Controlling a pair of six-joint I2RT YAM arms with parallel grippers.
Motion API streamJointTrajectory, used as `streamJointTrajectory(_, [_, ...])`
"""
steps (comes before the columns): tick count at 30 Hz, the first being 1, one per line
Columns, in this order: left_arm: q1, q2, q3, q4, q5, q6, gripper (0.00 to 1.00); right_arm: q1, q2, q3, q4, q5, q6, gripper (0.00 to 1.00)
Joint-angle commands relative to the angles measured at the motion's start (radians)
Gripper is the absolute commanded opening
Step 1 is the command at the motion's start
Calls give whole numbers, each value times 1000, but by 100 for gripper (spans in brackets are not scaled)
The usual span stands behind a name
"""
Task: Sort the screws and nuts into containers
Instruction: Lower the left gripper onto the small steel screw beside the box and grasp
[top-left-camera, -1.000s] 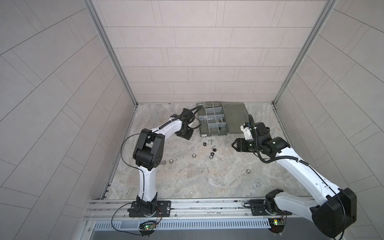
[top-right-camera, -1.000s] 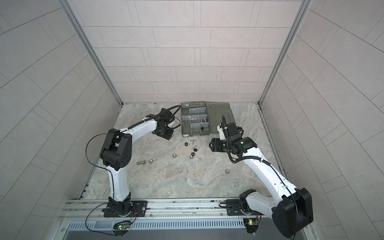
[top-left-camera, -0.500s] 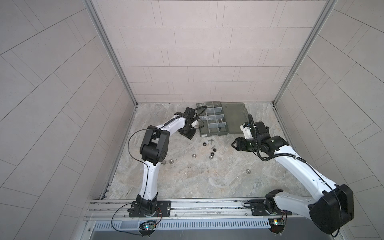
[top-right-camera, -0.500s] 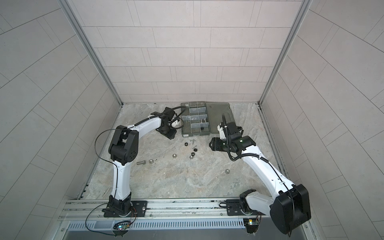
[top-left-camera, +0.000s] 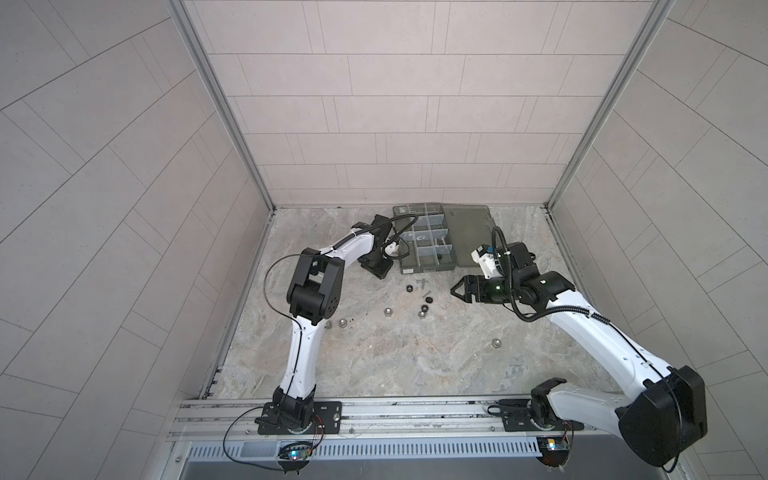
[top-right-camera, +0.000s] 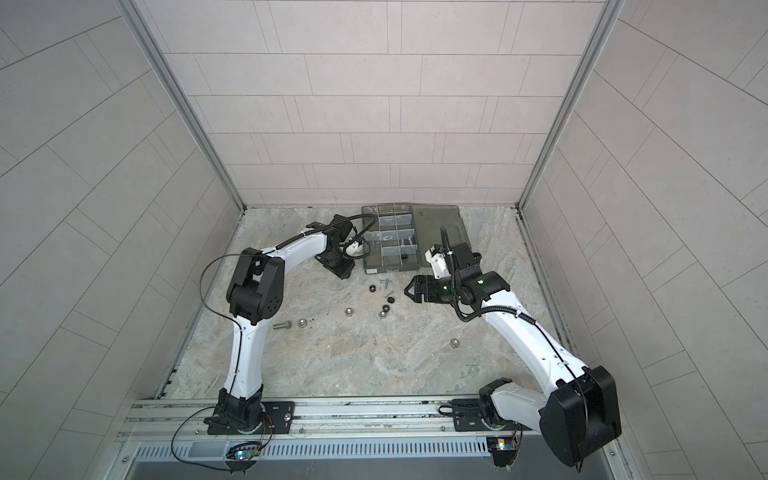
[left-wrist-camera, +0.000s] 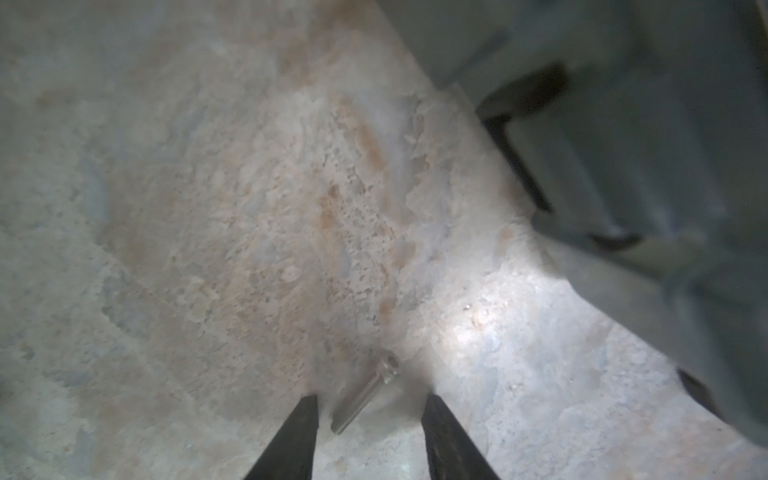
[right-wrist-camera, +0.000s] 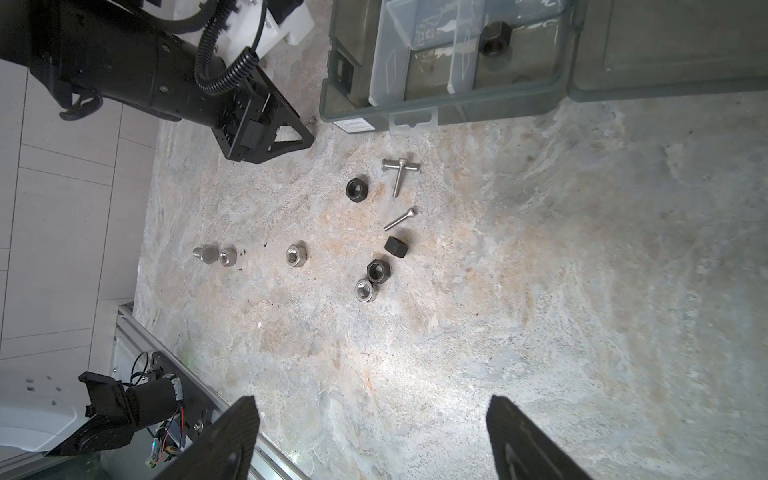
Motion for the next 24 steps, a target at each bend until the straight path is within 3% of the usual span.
streamJointTrajectory(1, [3, 35, 28, -44, 14, 27, 41, 2, 1, 4, -8, 1, -1, 88])
streamJointTrajectory(5, [3, 41, 32, -43, 20, 33, 38, 3, 3, 3, -4, 1, 2, 88])
streamJointTrajectory(11, [3, 63, 58, -74, 26, 34, 11, 2, 2, 5, -15, 15, 2, 88])
streamJointTrajectory(15, [3, 67, 54, -94, 43, 34, 2, 2, -2, 3, -20, 21, 2, 88])
streamJointTrajectory(24, [2, 16, 34, -122, 35, 18, 0, 2, -12, -3, -23, 23, 3, 88])
